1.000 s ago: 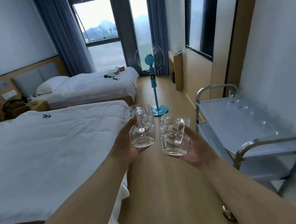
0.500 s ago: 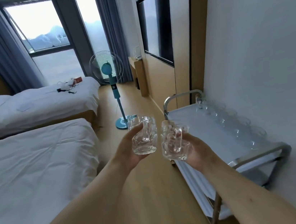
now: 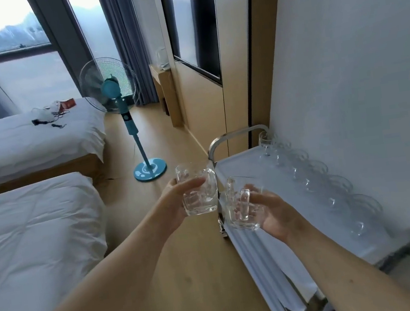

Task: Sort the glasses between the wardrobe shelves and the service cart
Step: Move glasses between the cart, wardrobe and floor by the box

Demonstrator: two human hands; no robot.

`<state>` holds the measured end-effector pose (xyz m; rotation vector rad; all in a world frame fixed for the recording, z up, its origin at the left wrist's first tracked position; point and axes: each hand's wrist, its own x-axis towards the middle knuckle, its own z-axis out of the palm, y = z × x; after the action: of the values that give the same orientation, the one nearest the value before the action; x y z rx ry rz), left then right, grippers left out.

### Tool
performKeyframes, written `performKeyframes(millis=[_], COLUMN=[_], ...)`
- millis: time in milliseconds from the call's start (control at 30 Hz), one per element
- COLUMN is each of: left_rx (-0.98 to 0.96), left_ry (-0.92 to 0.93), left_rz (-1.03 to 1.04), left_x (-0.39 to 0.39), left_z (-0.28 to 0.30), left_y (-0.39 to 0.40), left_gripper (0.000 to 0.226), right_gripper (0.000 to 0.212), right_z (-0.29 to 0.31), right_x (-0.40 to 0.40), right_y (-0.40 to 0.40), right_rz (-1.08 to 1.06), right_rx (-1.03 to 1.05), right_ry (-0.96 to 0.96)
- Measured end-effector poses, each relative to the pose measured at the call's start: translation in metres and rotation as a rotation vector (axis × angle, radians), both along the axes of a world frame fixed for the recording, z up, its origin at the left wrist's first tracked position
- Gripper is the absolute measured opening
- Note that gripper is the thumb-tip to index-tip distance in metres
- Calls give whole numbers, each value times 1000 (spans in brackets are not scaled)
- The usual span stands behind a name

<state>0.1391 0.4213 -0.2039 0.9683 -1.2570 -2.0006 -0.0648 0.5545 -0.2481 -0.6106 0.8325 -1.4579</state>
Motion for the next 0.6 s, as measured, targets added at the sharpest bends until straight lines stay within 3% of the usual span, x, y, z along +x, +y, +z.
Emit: performKeyframes(millis=[200,367,600], left_rx=[-83,-114,-198], left_ry=[-58,-165,-313], left_rz=[-106,-236,-444], left_x=[-45,-84,-132], left_z=[-16,-28,-51], left_y=[-88,-170,-268], left_gripper=[91,92,122], right_gripper=[56,78,53], right_z=[-26,-37,-58], right_x=[-28,-44,-67], right_y=[-59,-115,-183], right_rz=[-161,-234,-314], right_rx=[98,130,163], right_ry=[7,49,39])
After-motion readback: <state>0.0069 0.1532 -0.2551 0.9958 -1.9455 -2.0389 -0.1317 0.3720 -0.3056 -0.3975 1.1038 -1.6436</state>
